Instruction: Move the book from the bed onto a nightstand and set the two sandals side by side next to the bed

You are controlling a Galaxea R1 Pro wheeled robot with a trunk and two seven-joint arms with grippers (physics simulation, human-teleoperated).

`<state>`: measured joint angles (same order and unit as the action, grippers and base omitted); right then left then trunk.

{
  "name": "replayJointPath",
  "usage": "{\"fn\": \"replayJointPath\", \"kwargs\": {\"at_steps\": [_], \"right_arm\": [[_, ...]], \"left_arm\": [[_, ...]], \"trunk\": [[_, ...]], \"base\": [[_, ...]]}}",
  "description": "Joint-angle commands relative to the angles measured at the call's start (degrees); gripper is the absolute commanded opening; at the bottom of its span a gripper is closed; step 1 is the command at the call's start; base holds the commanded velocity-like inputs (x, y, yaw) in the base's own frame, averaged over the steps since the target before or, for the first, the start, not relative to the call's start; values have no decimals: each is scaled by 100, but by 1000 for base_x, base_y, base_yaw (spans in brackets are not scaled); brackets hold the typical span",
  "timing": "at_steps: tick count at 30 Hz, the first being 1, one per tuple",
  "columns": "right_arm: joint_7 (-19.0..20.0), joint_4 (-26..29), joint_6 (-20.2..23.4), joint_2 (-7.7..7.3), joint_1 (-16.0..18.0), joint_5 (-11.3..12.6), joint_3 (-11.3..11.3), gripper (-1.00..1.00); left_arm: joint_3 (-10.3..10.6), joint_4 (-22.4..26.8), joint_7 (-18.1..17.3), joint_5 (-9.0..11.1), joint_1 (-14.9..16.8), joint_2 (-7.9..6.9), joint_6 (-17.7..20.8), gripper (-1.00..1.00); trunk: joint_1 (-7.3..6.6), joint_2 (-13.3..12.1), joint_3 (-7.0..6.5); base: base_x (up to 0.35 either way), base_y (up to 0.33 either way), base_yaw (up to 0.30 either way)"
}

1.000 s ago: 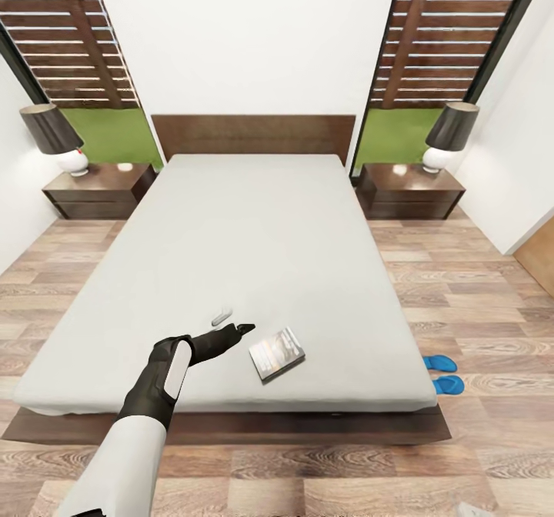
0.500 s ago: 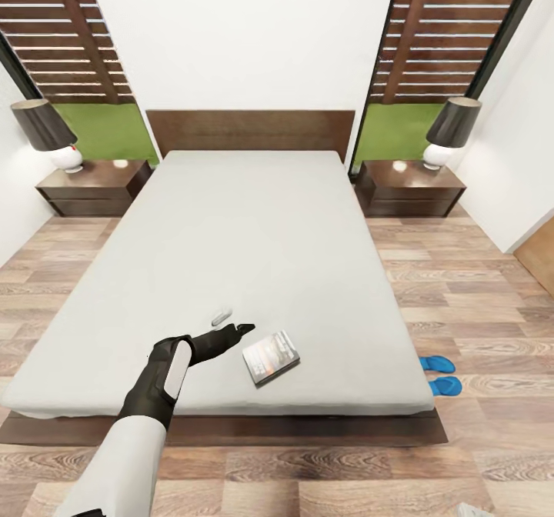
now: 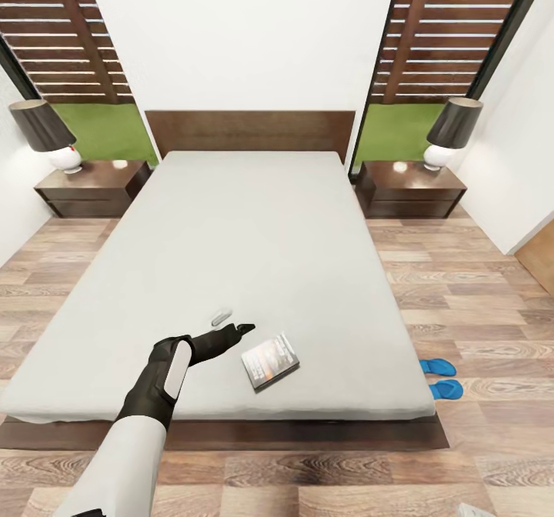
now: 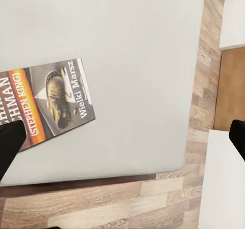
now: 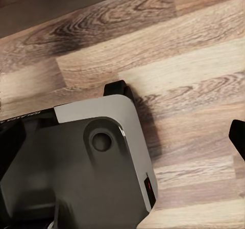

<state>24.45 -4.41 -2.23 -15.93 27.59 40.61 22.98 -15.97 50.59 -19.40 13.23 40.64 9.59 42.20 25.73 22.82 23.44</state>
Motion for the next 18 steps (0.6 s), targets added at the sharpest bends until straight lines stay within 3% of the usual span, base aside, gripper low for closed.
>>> {"fn": "replayJointPath", "kwargs": {"at_steps": [1,18], "right_arm": [[42,-24,-23,2,9,51,48,100],[42,-24,-23,4,9,45,48,100]], "left_arm": [[-29,3,-20,4,6,7,43,100],[84,28,14,4,16,40,34,100]], "trunk": [[5,10,9],[5,10,9]], "base": [[111,0,0],[13,0,0]]}}
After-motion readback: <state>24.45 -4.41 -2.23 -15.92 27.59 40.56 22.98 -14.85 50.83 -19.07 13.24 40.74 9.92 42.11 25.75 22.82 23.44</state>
